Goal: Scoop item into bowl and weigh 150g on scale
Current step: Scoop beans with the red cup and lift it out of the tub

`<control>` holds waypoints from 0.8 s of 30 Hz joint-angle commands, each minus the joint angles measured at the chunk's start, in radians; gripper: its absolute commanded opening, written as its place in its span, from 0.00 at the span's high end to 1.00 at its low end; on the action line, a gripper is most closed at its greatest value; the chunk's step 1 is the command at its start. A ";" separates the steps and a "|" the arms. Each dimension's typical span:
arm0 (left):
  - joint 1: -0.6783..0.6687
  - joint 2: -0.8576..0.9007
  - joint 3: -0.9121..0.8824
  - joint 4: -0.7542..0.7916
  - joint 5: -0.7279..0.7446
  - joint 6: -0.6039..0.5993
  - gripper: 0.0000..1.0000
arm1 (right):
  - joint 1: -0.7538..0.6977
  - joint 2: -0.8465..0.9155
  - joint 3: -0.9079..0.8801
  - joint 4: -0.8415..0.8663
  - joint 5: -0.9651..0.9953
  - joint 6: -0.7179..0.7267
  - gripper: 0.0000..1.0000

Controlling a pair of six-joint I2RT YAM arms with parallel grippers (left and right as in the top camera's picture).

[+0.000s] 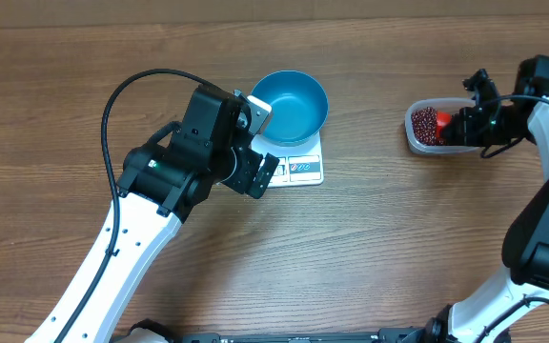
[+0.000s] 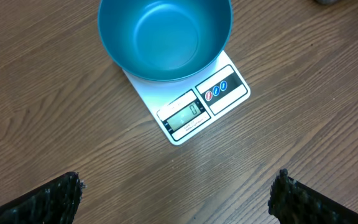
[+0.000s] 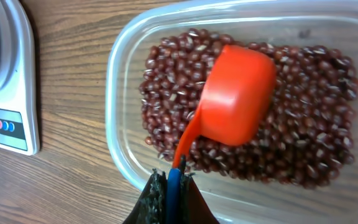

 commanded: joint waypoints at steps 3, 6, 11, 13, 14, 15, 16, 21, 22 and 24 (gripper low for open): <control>0.004 -0.010 -0.009 0.002 0.003 -0.013 0.00 | -0.039 0.005 -0.024 -0.024 -0.136 0.000 0.96; 0.004 -0.010 -0.009 0.002 0.003 -0.013 0.00 | -0.061 0.005 -0.032 -0.026 -0.164 -0.004 0.96; 0.004 -0.010 -0.009 0.002 0.003 -0.013 0.00 | -0.068 0.007 -0.081 0.002 -0.174 -0.010 0.96; 0.004 -0.010 -0.009 0.002 0.003 -0.013 0.00 | -0.068 0.007 -0.102 0.019 -0.190 -0.010 0.96; 0.004 -0.010 -0.009 0.002 0.003 -0.013 0.00 | -0.068 0.007 -0.112 0.028 -0.203 -0.010 0.96; 0.004 -0.010 -0.009 0.002 0.003 -0.013 0.00 | -0.068 0.007 -0.119 0.035 -0.216 -0.010 0.96; 0.004 -0.010 -0.009 0.002 0.003 -0.013 0.00 | -0.068 0.007 -0.121 0.037 -0.225 -0.010 0.96; 0.004 -0.010 -0.009 0.002 0.003 -0.013 0.00 | -0.075 0.007 -0.121 0.053 -0.276 0.002 0.96; 0.004 -0.010 -0.009 0.002 0.003 -0.013 0.00 | -0.080 0.007 -0.121 0.053 -0.289 0.002 0.96; 0.004 -0.010 -0.009 0.002 0.003 -0.013 0.00 | -0.090 0.007 -0.121 0.053 -0.315 0.002 0.96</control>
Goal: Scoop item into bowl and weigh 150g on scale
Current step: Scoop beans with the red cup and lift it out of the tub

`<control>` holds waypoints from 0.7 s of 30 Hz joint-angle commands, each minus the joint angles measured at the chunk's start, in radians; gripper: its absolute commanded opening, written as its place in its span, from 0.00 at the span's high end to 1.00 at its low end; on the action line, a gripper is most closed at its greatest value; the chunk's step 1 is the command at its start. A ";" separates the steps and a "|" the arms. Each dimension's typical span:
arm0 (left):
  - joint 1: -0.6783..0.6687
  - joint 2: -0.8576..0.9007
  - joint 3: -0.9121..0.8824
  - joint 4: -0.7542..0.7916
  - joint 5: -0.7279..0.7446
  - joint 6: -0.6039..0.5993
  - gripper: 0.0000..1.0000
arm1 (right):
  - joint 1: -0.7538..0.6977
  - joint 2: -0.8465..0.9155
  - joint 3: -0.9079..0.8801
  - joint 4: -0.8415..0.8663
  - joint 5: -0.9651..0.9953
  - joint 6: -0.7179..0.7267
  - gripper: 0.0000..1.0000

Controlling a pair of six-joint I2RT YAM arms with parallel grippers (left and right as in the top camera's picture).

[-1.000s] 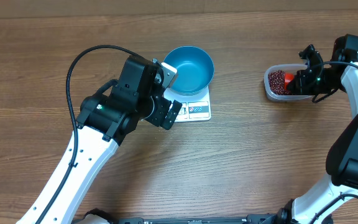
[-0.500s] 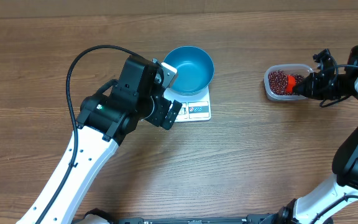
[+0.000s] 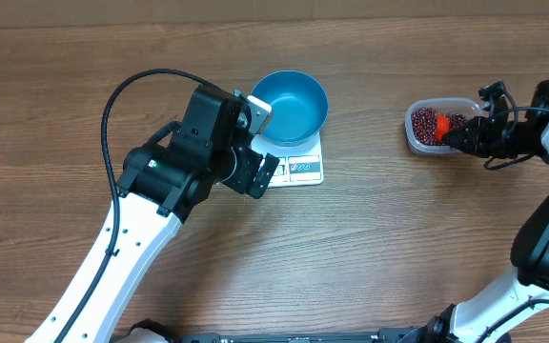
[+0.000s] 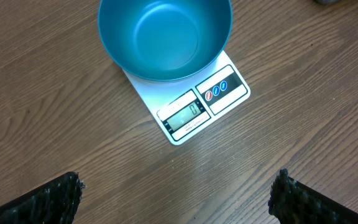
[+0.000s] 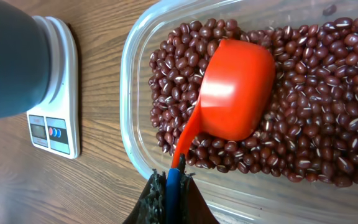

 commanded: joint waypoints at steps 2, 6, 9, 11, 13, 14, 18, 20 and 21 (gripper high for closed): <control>0.004 -0.010 -0.009 0.002 0.003 -0.013 0.00 | -0.020 0.007 -0.019 -0.008 -0.132 0.002 0.96; 0.004 -0.010 -0.009 0.002 0.003 -0.013 0.00 | -0.052 0.007 -0.020 -0.016 -0.174 0.002 0.96; 0.004 -0.010 -0.009 0.002 0.003 -0.013 0.00 | -0.078 0.007 -0.020 -0.021 -0.206 0.002 0.96; 0.004 -0.010 -0.009 0.002 0.003 -0.013 0.00 | -0.088 0.007 -0.020 -0.022 -0.206 0.002 0.96; 0.004 -0.010 -0.009 0.002 0.003 -0.013 0.00 | -0.097 0.007 -0.020 -0.024 -0.206 0.002 0.96; 0.004 -0.010 -0.009 0.002 0.003 -0.013 0.00 | -0.101 0.007 -0.020 -0.024 -0.206 0.002 0.96; 0.004 -0.010 -0.009 0.002 0.003 -0.013 0.00 | -0.112 0.007 -0.020 -0.029 -0.219 0.002 0.96; 0.004 -0.010 -0.009 0.002 0.003 -0.013 0.00 | -0.119 0.007 -0.020 -0.033 -0.228 0.001 0.96; 0.004 -0.010 -0.009 0.002 0.003 -0.013 0.00 | -0.124 0.007 -0.020 -0.035 -0.233 0.001 0.96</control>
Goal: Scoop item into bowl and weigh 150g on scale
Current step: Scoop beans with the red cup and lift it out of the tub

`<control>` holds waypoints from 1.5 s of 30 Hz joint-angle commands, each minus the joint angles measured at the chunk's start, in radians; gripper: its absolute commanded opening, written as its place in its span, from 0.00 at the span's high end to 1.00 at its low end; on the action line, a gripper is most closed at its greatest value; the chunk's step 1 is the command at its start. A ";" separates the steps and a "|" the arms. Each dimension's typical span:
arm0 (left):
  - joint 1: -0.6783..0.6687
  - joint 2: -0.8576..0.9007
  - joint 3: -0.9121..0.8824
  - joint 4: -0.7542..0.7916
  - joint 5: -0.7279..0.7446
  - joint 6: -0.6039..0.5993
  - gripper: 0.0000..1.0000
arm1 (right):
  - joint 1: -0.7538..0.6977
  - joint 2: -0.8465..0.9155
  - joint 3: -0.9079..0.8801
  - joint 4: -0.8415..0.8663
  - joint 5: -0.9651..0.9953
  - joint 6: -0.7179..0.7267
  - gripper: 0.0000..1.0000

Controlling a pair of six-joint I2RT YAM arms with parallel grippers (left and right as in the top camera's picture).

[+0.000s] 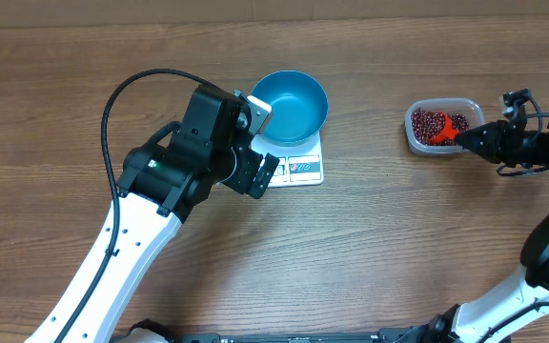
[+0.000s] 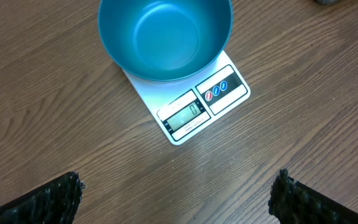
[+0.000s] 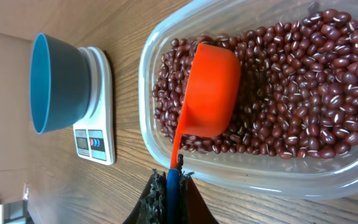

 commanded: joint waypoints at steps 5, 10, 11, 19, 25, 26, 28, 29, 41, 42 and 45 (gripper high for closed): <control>0.004 -0.010 -0.009 0.002 0.003 -0.013 0.00 | -0.038 0.005 -0.006 -0.010 -0.095 -0.003 0.96; 0.004 -0.010 -0.009 0.002 0.003 -0.013 0.00 | -0.069 0.005 -0.006 -0.022 -0.128 -0.006 0.96; 0.004 -0.010 -0.009 0.002 0.003 -0.013 0.00 | -0.075 0.005 -0.006 -0.023 -0.140 -0.006 0.96; 0.004 -0.010 -0.009 0.002 0.003 -0.013 0.00 | -0.119 0.005 -0.006 -0.045 -0.209 -0.005 0.96; 0.004 -0.010 -0.009 0.002 0.003 -0.013 0.00 | -0.135 0.005 -0.006 -0.076 -0.256 -0.005 0.96; 0.004 -0.010 -0.009 0.002 0.003 -0.013 0.00 | -0.136 0.005 -0.006 -0.081 -0.271 -0.005 0.96; 0.004 -0.010 -0.009 0.002 0.003 -0.013 0.00 | -0.138 0.005 -0.006 -0.094 -0.306 -0.005 0.96; 0.004 -0.010 -0.009 0.002 0.003 -0.013 0.00 | -0.138 0.005 -0.006 -0.098 -0.316 -0.005 0.96; 0.004 -0.010 -0.009 0.002 0.003 -0.013 0.00 | -0.138 0.005 -0.006 -0.122 -0.348 -0.002 0.96; 0.004 -0.010 -0.009 0.002 0.003 -0.013 0.00 | -0.138 0.005 -0.006 -0.122 -0.348 -0.003 0.96; 0.004 -0.010 -0.009 0.002 0.003 -0.013 0.00 | -0.138 0.005 -0.006 -0.125 -0.351 -0.003 0.96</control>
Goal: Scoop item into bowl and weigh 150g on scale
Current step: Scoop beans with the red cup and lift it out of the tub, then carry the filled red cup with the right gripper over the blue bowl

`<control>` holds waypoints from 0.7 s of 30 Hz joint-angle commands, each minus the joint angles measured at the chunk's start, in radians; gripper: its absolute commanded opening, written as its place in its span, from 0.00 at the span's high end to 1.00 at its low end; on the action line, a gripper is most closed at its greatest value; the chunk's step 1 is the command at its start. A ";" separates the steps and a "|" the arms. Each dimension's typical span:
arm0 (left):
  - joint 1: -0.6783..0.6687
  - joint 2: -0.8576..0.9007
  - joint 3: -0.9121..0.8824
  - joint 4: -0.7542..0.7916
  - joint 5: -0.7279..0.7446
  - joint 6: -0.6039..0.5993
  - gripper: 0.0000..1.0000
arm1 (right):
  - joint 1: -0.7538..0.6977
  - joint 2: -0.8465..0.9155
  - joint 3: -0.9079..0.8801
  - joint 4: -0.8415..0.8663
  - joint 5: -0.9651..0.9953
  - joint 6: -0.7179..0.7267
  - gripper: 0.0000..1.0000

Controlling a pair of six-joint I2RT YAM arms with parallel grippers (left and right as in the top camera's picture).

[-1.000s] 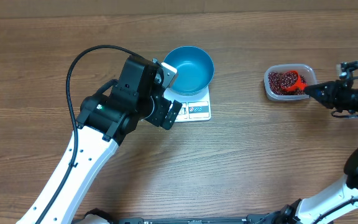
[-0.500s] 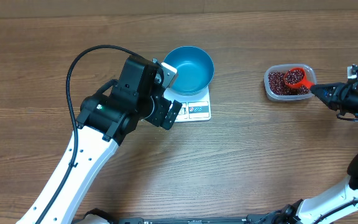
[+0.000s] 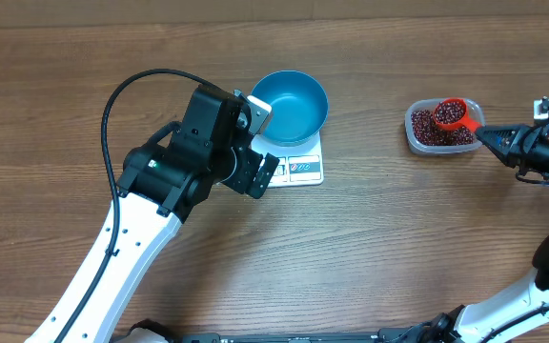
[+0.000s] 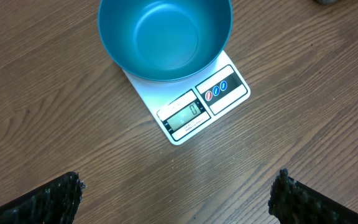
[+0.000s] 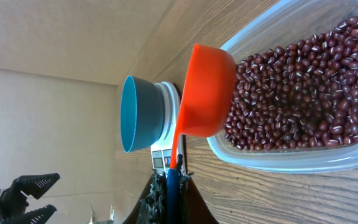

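An empty blue bowl [image 3: 292,105] stands on a white digital scale [image 3: 303,169] at the table's middle; the scale's display [image 4: 185,114] shows in the left wrist view. At the right a clear tub of red beans [image 3: 440,129] lies on the table. An orange scoop [image 3: 454,113], filled with beans, is lifted at the tub's near edge; my right gripper [image 5: 171,177] is shut on its handle. My left gripper [image 4: 176,193] hangs open over bare wood just short of the scale, its fingertips [image 4: 61,190] wide apart.
The bowl [image 5: 138,114] and scale also show far off in the right wrist view, beyond the scoop [image 5: 205,92] and the tub [image 5: 297,112]. The left arm [image 3: 174,171] reaches in from the lower left. A cardboard wall borders the table's far edge.
The scoop was mouth-down among the beans; now it is turned up, filled with beans and raised above the tub's edge. My right gripper has drawn back to the right. The left arm is unmoved.
My right gripper held the orange scoop turned over on the beans in the tub. At each later moment the wrist sat further right and more tilted, scoop still in the beans. Now the scoop is up with a load. Bowl, scale and left gripper stayed put.
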 commanded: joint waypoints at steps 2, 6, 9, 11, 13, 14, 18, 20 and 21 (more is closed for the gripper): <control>0.004 -0.010 -0.009 0.002 0.003 -0.013 0.00 | -0.007 0.004 -0.006 -0.014 -0.070 -0.026 0.96; 0.004 -0.010 -0.009 0.002 0.003 -0.013 0.00 | -0.007 0.004 -0.006 -0.066 -0.177 -0.109 0.96; 0.004 -0.010 -0.009 0.002 0.003 -0.013 0.00 | -0.002 0.003 -0.006 -0.083 -0.224 -0.114 0.96; 0.004 -0.010 -0.009 0.002 0.003 -0.013 0.00 | 0.011 0.003 -0.006 -0.087 -0.235 -0.114 0.96; 0.004 -0.010 -0.009 0.002 0.003 -0.013 0.00 | 0.035 0.003 -0.005 -0.088 -0.243 -0.114 0.96; 0.004 -0.010 -0.009 0.002 0.003 -0.013 0.00 | 0.048 0.003 -0.005 -0.087 -0.244 -0.114 0.96; 0.004 -0.010 -0.009 0.002 0.003 -0.013 0.00 | 0.125 0.003 -0.003 -0.080 -0.275 -0.114 0.96; 0.004 -0.010 -0.009 0.002 0.003 -0.013 0.00 | 0.171 0.003 -0.003 -0.067 -0.306 -0.113 0.96; 0.004 -0.010 -0.009 0.002 0.003 -0.013 0.00 | 0.192 0.003 -0.003 -0.057 -0.318 -0.113 0.96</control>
